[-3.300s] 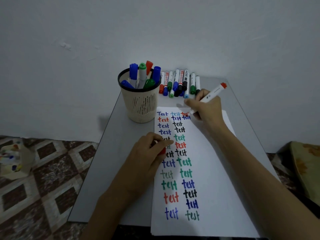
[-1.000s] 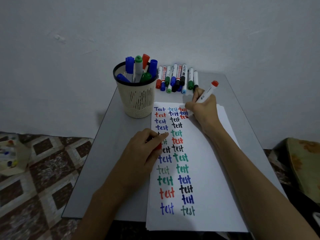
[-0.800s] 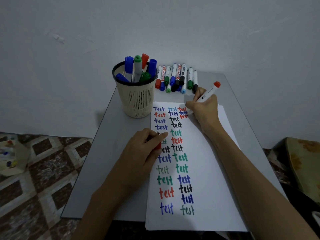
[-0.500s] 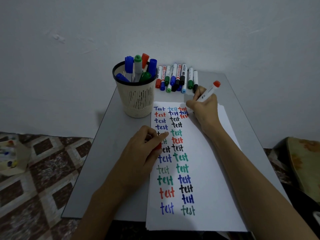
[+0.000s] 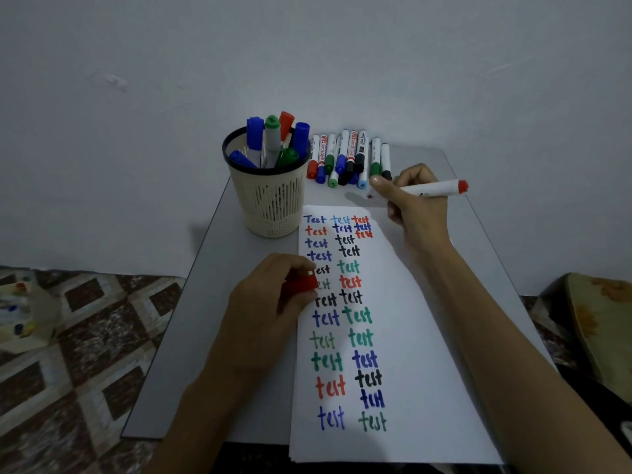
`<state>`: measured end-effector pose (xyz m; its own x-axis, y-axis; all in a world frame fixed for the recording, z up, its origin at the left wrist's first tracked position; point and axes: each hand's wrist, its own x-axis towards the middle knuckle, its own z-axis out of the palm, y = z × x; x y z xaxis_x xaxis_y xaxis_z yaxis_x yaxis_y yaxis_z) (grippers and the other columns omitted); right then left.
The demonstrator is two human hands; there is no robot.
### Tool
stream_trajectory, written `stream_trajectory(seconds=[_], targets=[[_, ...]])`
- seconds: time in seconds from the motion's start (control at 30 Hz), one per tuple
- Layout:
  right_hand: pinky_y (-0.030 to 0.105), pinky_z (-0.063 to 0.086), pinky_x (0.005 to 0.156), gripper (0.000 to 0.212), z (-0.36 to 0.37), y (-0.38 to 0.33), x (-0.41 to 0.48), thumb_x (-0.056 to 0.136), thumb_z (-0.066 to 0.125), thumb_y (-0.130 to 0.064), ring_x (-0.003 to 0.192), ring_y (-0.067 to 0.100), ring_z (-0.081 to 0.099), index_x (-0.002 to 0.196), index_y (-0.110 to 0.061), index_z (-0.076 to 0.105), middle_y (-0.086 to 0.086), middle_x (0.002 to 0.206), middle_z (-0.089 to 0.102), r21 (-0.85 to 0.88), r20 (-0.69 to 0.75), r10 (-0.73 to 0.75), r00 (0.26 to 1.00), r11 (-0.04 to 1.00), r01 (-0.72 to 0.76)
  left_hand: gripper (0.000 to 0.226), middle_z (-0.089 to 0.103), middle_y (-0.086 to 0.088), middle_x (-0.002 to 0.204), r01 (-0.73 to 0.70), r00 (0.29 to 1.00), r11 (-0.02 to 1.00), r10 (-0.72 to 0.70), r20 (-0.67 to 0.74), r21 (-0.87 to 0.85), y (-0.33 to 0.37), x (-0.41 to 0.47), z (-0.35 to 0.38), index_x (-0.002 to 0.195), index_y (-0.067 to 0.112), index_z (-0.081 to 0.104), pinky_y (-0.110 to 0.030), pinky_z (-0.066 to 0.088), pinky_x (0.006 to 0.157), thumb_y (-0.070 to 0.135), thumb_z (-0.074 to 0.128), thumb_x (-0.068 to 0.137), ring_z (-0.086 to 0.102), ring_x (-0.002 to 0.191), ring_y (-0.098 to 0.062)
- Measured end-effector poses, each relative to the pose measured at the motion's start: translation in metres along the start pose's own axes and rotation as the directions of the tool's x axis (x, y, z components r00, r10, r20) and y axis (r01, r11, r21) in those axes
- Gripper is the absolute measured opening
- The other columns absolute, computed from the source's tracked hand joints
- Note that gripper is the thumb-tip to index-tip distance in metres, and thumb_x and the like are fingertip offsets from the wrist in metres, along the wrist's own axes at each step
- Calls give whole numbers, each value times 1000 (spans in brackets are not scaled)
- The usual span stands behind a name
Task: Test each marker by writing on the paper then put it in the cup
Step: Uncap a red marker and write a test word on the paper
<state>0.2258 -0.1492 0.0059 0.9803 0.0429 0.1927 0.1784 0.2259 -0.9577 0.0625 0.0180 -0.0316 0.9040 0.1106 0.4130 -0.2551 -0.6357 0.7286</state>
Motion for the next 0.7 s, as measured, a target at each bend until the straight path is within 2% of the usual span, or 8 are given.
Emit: stream_trajectory(seconds=[0.1,0.13,0.2,0.27,0.33,0.53,0.7], targets=[[26,53,56,9,11,-17,-9,87,64,-10,68,21,66,80,-8,59,10,80,68,46,139,59,989,997,-66,23,60,18,99,17,996,1000,-19,-87,-18,1,0,-3,104,22,61,-8,47,78,25,70,82,57,97,3],[26,54,54,10,15,-23,-15,91,59,-12,67,21,68,82,-7,61,9,78,70,70,182,74,980,994,-88,24,60,18,100,9,995,1000,-11,-103,-19,2,1,-4,104,24,61,-9,47,79,29,68,82,58,96,2],[23,48,43,16,20,-34,-33,93,56,-13,49,16,60,79,-6,58,5,64,67,85,225,74,971,992,-95,26,61,17,102,-21,993,999,16,-119,-36,3,1,-6,106,27,60,-9,47,80,37,62,83,59,97,2],[20,37,36,20,19,-39,-54,90,59,-9,36,12,47,72,-7,52,3,53,59,89,216,58,975,993,-79,26,63,13,103,-47,991,997,39,-124,-64,5,2,-7,107,27,60,-12,48,82,38,58,84,60,98,1],[18,33,35,24,16,-41,-72,87,61,-4,33,11,41,67,-7,47,2,48,54,106,188,46,981,992,-66,27,65,8,104,-73,990,995,64,-123,-69,6,2,-7,108,23,63,-15,50,83,36,58,85,61,98,-1],[19,32,38,31,13,-39,-93,86,60,1,34,17,38,61,-9,43,8,49,51,110,99,48,994,992,-58,29,67,7,104,-104,987,990,92,-130,-91,7,2,-8,110,18,65,-15,49,84,29,63,84,62,98,0],[20,33,38,29,16,-32,-97,85,61,1,35,19,36,63,-6,43,13,50,49,104,119,69,990,991,-82,30,67,9,102,-89,990,984,71,-119,-154,11,0,-7,107,20,65,-11,50,81,32,67,80,64,96,1]])
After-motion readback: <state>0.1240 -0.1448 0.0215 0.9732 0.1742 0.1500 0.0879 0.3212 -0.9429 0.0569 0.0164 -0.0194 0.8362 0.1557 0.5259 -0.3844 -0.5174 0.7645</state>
